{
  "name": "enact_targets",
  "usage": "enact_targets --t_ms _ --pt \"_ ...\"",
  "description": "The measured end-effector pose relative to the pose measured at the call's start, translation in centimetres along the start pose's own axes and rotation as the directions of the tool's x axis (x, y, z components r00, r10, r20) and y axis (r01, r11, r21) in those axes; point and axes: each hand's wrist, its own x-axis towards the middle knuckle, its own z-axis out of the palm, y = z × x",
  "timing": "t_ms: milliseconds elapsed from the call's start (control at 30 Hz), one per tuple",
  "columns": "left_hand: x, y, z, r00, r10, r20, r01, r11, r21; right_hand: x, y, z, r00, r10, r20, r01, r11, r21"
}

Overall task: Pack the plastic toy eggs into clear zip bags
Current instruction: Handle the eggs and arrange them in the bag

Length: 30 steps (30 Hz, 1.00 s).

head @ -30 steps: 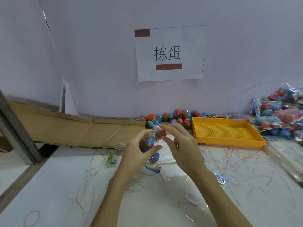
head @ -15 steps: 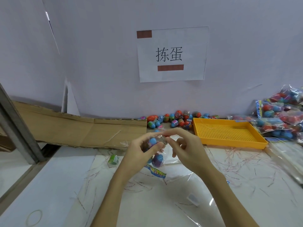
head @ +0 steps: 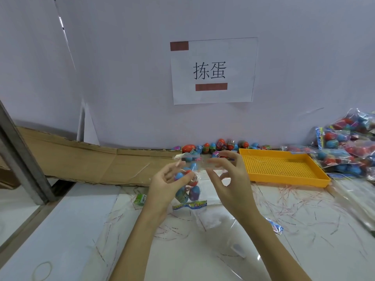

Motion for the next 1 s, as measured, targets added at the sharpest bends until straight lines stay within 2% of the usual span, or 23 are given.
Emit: enact_targets --t_ms 33,100,167,267,367,467,533,633,733,867,1000 --pt "0.0 0.1 0.0 1.0 -0.017 -0.017 0.017 1.0 -0.026 0.0 -0.1 0.1 0.998 0.068 0.018 -0.069 0.995 0.07" --pt "0.0 0.0 -0.1 0.999 -0.041 -0.014 0.04 0.996 -0.076 -0.1 -0.4 0.3 0.965 0.207 0.16 -0.239 0.947 0.213" --pt "-0.2 0.0 -0.1 0.998 -0.059 0.018 0.06 0.993 -0.1 -0.4 -0.4 0.5 0.93 0.244 0.276 -0.312 0.921 0.235" --pt "-0.3 0.0 0.1 0.995 -0.086 0.052 0.092 0.989 -0.112 -0.7 -0.2 0.9 0.913 0.289 0.289 -0.371 0.881 0.293" --pt "-0.1 -0.2 0.2 0.988 -0.151 0.041 0.157 0.96 -0.231 -0.7 -0.1 0.9 0.889 0.364 0.276 -0.447 0.818 0.361" --pt "0.0 -0.4 0.3 0.969 -0.245 -0.025 0.22 0.908 -0.358 -0.8 -0.5 1.1 0.859 0.437 0.266 -0.51 0.771 0.382" --pt "0.1 -0.3 0.1 0.955 -0.28 -0.097 0.215 0.881 -0.422 -0.8 -0.8 1.0 0.815 0.448 0.367 -0.571 0.727 0.382" --pt "0.4 -0.4 -0.6 0.942 -0.26 -0.213 0.154 0.897 -0.415 -0.9 -1.2 0.7 0.754 0.408 0.516 -0.612 0.721 0.325" --pt "0.6 -0.3 -1.0 0.939 -0.285 -0.194 0.169 0.871 -0.462 -1.0 -1.4 0.8 0.744 0.45 0.494 -0.637 0.701 0.322" --pt "0.6 0.0 -1.0 0.931 -0.341 -0.129 0.208 0.787 -0.58 -1.0 -1.5 1.1 0.706 0.52 0.48 -0.705 0.576 0.414" --pt "0.6 -0.5 -1.1 0.943 -0.275 -0.188 0.169 0.881 -0.441 -0.9 -1.7 0.7 0.665 0.506 0.55 -0.733 0.584 0.349"
